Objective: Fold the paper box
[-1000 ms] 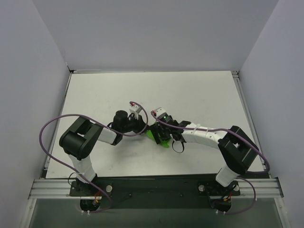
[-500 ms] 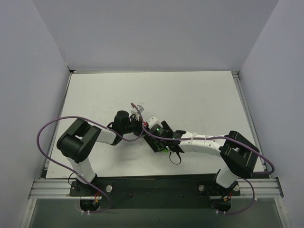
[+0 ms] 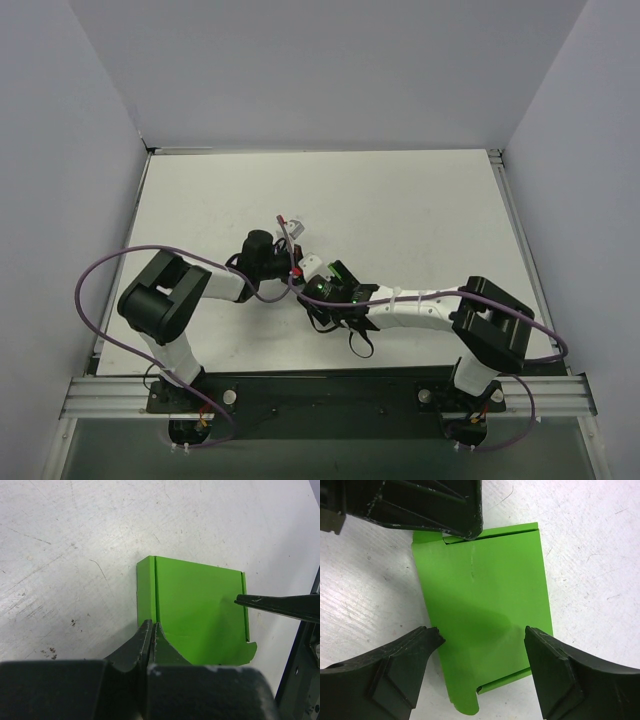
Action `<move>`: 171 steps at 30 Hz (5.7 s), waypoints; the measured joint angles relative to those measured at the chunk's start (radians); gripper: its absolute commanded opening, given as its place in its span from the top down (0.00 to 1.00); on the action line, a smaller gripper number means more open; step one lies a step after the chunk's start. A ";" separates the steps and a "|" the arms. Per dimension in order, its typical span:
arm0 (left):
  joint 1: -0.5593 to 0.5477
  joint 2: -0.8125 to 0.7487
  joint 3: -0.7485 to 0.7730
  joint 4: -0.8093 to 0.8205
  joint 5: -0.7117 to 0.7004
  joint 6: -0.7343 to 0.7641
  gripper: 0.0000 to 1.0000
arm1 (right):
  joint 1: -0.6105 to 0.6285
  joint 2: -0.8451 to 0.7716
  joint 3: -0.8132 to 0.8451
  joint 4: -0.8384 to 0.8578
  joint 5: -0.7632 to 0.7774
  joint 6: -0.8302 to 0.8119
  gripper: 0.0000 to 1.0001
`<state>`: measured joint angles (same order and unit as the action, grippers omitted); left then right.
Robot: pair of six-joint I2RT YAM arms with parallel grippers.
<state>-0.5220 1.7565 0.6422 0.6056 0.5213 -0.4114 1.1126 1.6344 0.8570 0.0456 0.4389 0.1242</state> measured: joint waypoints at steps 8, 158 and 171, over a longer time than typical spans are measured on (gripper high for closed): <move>0.000 -0.006 0.011 -0.034 0.000 0.000 1.00 | 0.022 0.023 0.006 -0.002 0.018 -0.014 0.23; -0.215 -0.727 -0.474 0.232 0.225 -0.004 0.67 | -0.439 -0.308 0.018 -0.335 -1.305 -0.031 0.38; -0.231 -0.764 -0.488 0.247 0.227 -0.011 0.68 | -0.448 -0.327 0.019 -0.309 -1.313 0.013 0.29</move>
<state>-0.7532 0.9928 0.1547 0.8524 0.7479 -0.4225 0.6643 1.3075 0.8757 -0.2638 -0.8745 0.1371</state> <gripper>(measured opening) 0.433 0.699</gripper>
